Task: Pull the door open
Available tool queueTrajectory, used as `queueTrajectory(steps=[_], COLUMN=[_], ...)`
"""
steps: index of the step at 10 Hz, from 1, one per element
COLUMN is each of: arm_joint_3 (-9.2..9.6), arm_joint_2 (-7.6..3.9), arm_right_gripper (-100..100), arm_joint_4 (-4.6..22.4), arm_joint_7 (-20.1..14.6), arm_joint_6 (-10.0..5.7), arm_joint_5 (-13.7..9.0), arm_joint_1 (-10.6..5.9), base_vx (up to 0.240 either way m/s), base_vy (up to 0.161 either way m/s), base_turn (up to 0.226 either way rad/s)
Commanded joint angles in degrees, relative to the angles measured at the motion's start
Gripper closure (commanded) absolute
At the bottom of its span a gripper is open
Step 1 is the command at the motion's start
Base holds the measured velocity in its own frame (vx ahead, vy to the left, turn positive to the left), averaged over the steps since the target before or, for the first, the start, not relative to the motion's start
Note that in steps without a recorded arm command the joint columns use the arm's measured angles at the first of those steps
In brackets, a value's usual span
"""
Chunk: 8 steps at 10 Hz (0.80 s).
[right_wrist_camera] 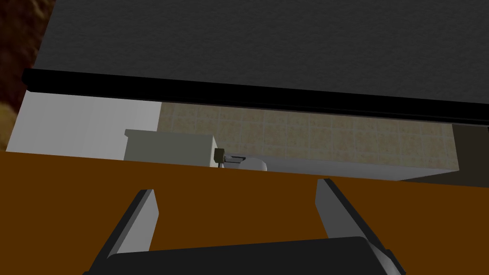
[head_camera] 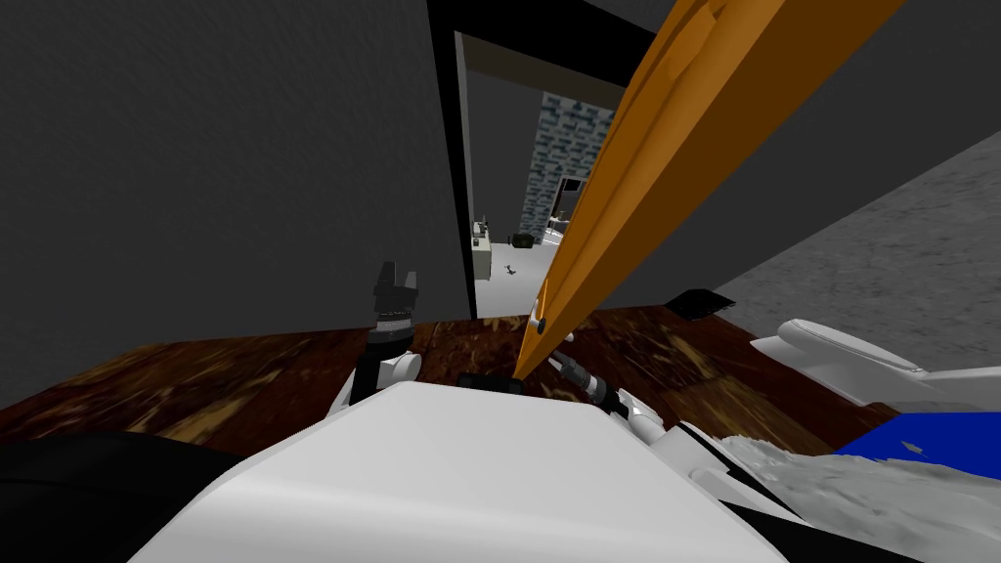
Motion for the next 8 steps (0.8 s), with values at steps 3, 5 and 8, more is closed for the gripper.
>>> queueTrajectory(steps=[3,5,8], arm_joint_3=[0.06,0.22,0.87], arm_joint_2=[0.06,0.18,0.60], arm_right_gripper=[-100,-100,-100], arm_joint_4=[0.01,0.02,0.37], arm_joint_7=[-0.05,-0.13,-0.31], arm_joint_6=[0.34,0.78,0.06], arm_joint_5=[0.08,0.24,0.81], arm_joint_1=[-0.11,-0.36,-1.30], base_vx=[0.005,0.072,-0.024], base_vy=[0.014,0.186,-0.047], base_turn=[-0.004,-0.033,0.040])
